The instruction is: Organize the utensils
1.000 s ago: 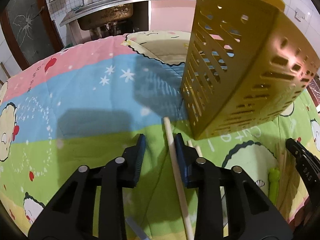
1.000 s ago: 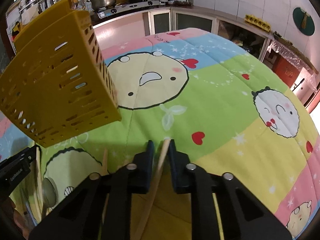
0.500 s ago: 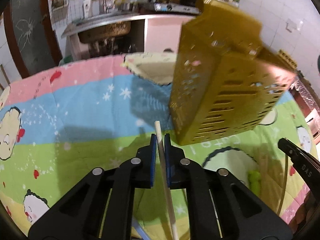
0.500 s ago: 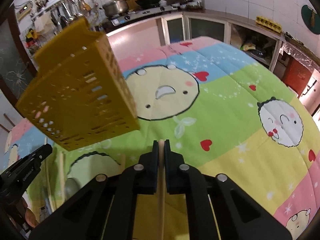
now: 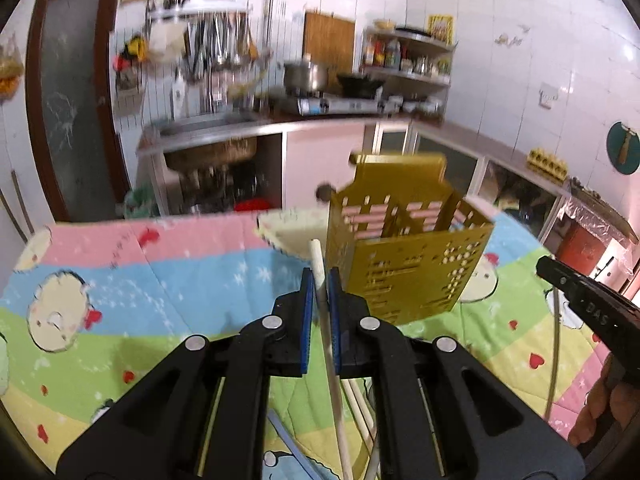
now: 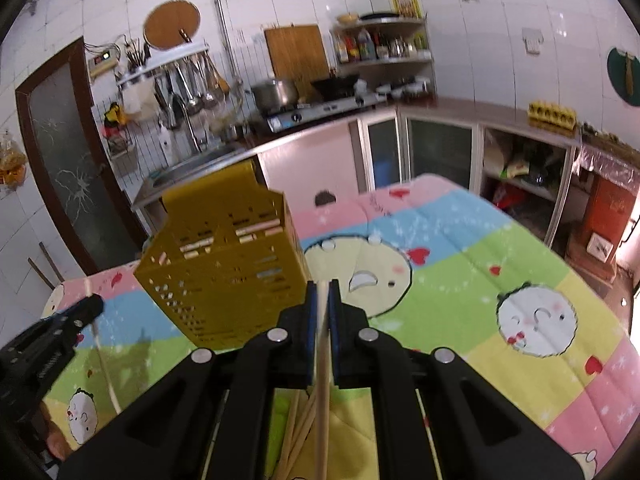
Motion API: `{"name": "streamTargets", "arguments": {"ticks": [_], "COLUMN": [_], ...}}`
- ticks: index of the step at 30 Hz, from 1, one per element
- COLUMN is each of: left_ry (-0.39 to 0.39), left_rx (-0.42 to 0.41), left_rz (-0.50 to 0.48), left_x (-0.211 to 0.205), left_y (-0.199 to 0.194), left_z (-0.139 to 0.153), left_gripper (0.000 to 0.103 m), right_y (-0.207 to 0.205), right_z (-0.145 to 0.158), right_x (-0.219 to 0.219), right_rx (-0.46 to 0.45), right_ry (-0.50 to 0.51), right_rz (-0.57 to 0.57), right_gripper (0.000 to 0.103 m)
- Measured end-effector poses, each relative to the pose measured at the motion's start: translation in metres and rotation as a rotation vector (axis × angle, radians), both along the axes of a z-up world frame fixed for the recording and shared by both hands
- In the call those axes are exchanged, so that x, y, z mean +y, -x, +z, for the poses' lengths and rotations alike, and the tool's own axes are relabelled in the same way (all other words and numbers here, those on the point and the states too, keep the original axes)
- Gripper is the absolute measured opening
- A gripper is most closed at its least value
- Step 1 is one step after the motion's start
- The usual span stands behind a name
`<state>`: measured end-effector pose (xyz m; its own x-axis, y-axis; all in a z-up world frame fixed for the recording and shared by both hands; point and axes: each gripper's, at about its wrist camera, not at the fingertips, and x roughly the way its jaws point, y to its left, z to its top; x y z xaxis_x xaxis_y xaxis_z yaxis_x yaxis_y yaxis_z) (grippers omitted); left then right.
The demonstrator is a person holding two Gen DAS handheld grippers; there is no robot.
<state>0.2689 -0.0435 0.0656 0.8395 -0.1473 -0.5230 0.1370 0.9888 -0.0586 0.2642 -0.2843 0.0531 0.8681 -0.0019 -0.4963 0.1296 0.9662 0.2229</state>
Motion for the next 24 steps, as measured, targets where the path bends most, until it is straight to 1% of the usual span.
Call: {"name": "streamTargets", "arguments": {"ticks": [2, 6, 7, 12, 17, 21, 24], "left_ry": [-0.016, -0.027, -0.025, -0.02, -0.003, 0.009, 0.03], "left_rx": [-0.049, -0.099, -0.122, -0.18, -0.218, -0.237, -0.245], "left_rz": [0.007, 0.011, 0.019, 0.036, 0.041, 0.041, 0.034], "left_x": [-0.002, -0.004, -0.004, 0.0, 0.003, 0.004, 0.006], "left_y": [0.009, 0.019, 0.023, 0.027, 0.026, 0.022, 0.017], "left_z": [0.009, 0.022, 0.026, 0.036, 0.045, 0.054, 0.064], "left_gripper": [0.006, 0.006, 0.006, 0.005, 0.005, 0.004, 0.004], "right_y": [0.005, 0.015, 0.017, 0.028, 0.029, 0.022, 0.016], "right_z": [0.004, 0.014, 0.017, 0.033, 0.045, 0.052, 0.064], "right_x": [0.0, -0.002, -0.002, -0.001, 0.001, 0.002, 0.002], "right_rx": [-0.024, -0.084, -0.107, -0.215, -0.282, -0.309, -0.343], "right_ry": [-0.007, 0.001, 0.005, 0.027, 0.038, 0.035, 0.033], "right_rz": [0.014, 0.019, 0.02, 0.026, 0.041, 0.05, 0.044], "right_gripper": [0.006, 0.006, 0.006, 0.006, 0.006, 0.006, 0.006]}}
